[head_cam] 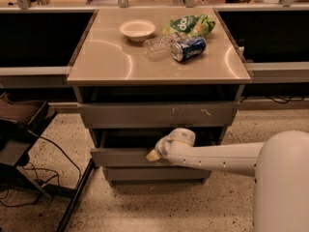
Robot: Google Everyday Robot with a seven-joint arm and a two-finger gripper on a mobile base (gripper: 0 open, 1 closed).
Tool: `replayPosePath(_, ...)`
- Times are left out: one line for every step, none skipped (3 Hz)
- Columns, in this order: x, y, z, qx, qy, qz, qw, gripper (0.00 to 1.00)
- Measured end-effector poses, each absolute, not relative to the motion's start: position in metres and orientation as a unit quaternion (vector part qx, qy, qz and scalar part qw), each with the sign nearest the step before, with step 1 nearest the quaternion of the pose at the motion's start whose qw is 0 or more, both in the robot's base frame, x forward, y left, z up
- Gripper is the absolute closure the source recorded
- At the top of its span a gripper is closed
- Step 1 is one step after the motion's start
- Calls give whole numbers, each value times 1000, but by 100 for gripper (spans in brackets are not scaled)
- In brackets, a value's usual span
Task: Open middle drawer
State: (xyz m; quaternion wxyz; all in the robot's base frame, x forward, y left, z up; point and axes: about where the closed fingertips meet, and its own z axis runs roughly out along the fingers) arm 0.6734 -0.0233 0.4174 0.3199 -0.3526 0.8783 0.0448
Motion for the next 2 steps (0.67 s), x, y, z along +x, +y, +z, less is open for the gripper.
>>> replayPosePath(673, -23, 417, -352, 878, 45, 320, 100)
replayPosePath(666, -25, 415, -347, 882, 45, 316, 100)
